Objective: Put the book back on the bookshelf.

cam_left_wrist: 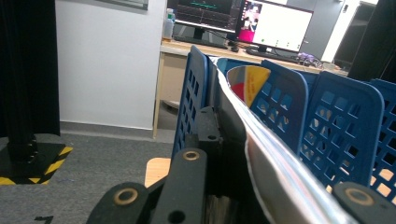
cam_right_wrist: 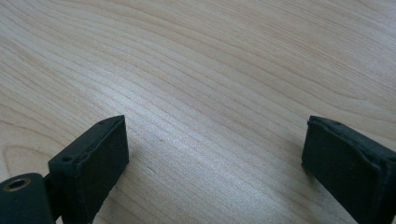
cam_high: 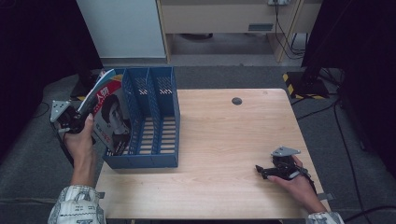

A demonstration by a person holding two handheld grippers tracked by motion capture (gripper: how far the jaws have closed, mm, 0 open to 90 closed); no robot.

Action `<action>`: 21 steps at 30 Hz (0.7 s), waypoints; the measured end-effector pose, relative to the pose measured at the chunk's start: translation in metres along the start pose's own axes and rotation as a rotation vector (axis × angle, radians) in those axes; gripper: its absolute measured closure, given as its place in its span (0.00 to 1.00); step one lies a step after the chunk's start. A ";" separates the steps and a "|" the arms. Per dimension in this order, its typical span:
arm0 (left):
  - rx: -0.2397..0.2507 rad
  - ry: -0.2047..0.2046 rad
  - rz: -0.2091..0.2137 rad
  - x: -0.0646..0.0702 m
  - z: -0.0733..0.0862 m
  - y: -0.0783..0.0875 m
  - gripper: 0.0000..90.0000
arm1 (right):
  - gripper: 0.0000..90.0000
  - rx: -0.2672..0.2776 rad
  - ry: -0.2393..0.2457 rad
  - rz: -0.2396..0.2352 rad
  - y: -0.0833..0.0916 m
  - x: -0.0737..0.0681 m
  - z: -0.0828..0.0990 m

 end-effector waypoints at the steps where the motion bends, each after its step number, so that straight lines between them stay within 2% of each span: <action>1: -0.002 -0.005 -0.003 0.000 0.000 0.000 0.96 | 0.08 0.000 0.000 0.000 0.000 0.000 0.000; 10: -0.006 0.019 0.002 -0.002 0.001 0.002 0.92 | 0.08 0.000 -0.001 0.000 0.000 0.000 0.000; 14: -0.007 0.007 -0.008 -0.001 -0.001 0.004 0.79 | 0.08 -0.001 0.000 -0.002 0.000 0.000 0.000; 17: 0.008 -0.022 0.001 0.001 -0.005 0.006 0.68 | 0.08 -0.002 0.001 -0.004 0.000 -0.001 0.000; 21: 0.002 -0.050 0.008 0.003 -0.012 0.009 0.54 | 0.08 -0.002 0.001 -0.004 0.000 -0.001 0.000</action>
Point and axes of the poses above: each handheld gripper's, and its own axes: y roughly backward along the jaws, z roughly out of its underside, x roughly to its right, the point moved 9 cm from there along -y, roughly forward along the jaws, and after that the axes turned 6 degrees about y, right-handed, at the moved point
